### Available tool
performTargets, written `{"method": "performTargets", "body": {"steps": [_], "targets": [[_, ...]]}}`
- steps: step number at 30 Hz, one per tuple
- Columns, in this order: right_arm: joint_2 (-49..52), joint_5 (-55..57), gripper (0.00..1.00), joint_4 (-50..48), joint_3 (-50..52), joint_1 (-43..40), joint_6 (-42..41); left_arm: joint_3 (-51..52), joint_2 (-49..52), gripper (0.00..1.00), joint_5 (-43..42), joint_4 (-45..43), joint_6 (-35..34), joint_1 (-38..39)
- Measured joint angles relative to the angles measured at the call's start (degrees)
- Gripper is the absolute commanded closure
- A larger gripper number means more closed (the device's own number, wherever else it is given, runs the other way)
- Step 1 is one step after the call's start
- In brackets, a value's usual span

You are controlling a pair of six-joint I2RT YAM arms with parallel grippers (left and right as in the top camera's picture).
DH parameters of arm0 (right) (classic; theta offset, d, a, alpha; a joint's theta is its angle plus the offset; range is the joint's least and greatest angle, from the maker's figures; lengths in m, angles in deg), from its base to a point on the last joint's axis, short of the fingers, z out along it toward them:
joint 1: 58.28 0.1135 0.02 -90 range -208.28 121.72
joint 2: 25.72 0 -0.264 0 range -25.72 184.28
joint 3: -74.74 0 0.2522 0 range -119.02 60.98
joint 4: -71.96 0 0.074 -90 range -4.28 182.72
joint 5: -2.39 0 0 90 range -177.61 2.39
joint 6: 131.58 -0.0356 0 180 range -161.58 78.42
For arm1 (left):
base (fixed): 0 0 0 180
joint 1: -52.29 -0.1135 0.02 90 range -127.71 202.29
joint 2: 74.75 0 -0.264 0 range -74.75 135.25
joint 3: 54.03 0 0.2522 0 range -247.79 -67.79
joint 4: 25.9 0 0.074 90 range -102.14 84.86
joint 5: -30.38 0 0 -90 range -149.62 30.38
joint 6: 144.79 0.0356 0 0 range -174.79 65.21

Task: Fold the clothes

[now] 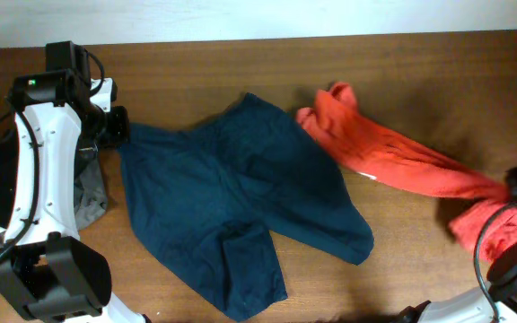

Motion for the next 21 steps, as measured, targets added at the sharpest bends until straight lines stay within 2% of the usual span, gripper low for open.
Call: {"method": "performTargets", "body": {"steps": [2,7,12,16,21], "targets": [[-0.02,-5.57,0.65,-0.85,-2.36,0.31,6.36,0.00,0.00,1.00,-0.02,0.00,-0.02,0.00],[0.00,-16.26,0.56,-2.62,-3.04,7.87,16.92,0.00,0.00,0.96,0.00,-0.02,-0.02,0.00],[0.04,-20.22,0.24,-9.81,-2.40,20.98,24.13,0.00,0.00,0.90,0.02,-0.15,-0.02,0.00],[1.22,-19.06,0.04,-15.21,-2.38,31.91,28.15,0.00,0.00,0.83,0.02,-0.81,-0.24,0.00],[6.91,-12.33,0.00,-20.92,-2.38,41.68,30.42,0.00,0.00,0.82,0.00,-0.98,-0.39,0.00]]}}
